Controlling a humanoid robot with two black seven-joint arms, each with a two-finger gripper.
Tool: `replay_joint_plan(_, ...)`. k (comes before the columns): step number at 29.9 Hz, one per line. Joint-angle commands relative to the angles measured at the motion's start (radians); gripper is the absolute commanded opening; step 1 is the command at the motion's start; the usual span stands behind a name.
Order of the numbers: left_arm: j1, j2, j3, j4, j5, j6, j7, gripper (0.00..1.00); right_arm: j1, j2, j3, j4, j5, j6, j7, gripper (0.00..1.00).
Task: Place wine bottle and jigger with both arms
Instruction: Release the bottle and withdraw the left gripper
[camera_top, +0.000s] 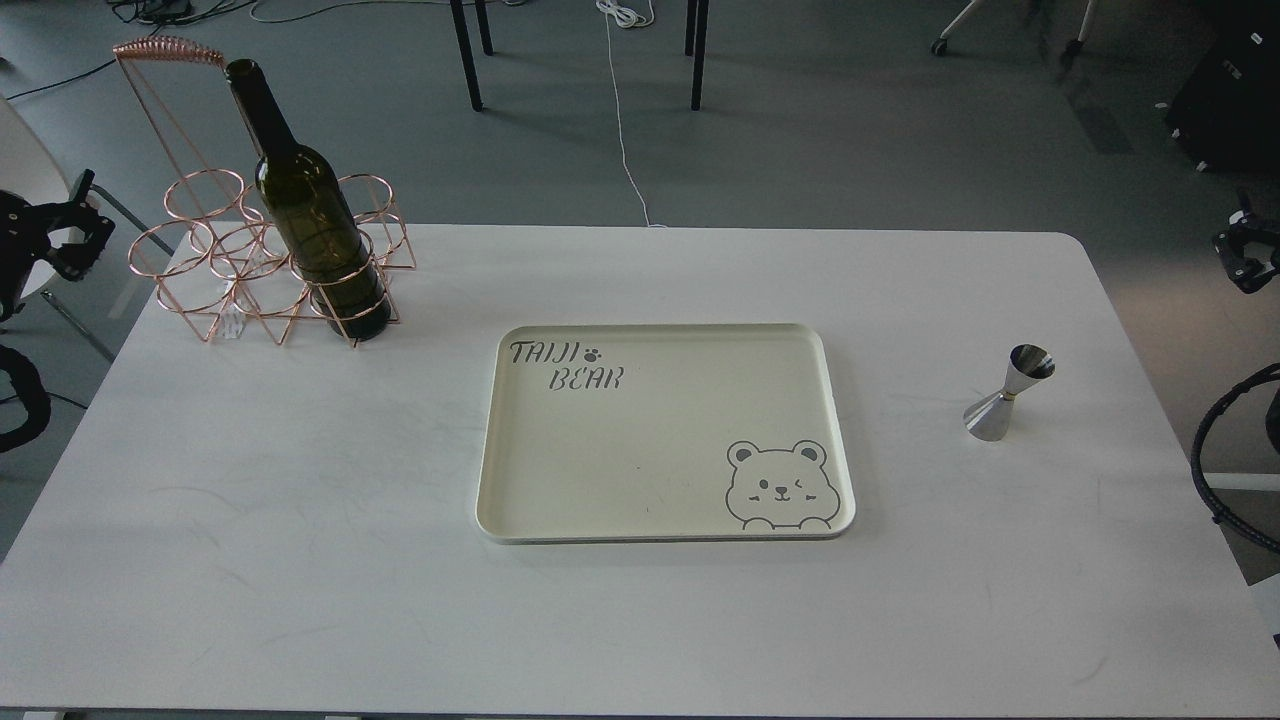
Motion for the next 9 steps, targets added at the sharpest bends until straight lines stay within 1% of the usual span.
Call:
replay_joint_plan(1, 0.029, -0.024, -0.060, 0.002, 0.000, -0.007, 0.000, 0.99, -0.022, 0.003, 0.008, 0.000, -0.002, 0.000, 0.001, 0.99)
replay_joint_plan(4, 0.031, -0.019, -0.068, 0.002, 0.000, 0.000, -0.009, 0.99, -0.025, 0.003, 0.000, 0.002, -0.009, 0.000, 0.002, 0.99)
replay_joint_plan(9, 0.027, -0.013, -0.068, -0.004, 0.009, -0.002, -0.010, 0.99, -0.025, 0.003, 0.002, 0.006, -0.013, 0.000, 0.001, 0.99)
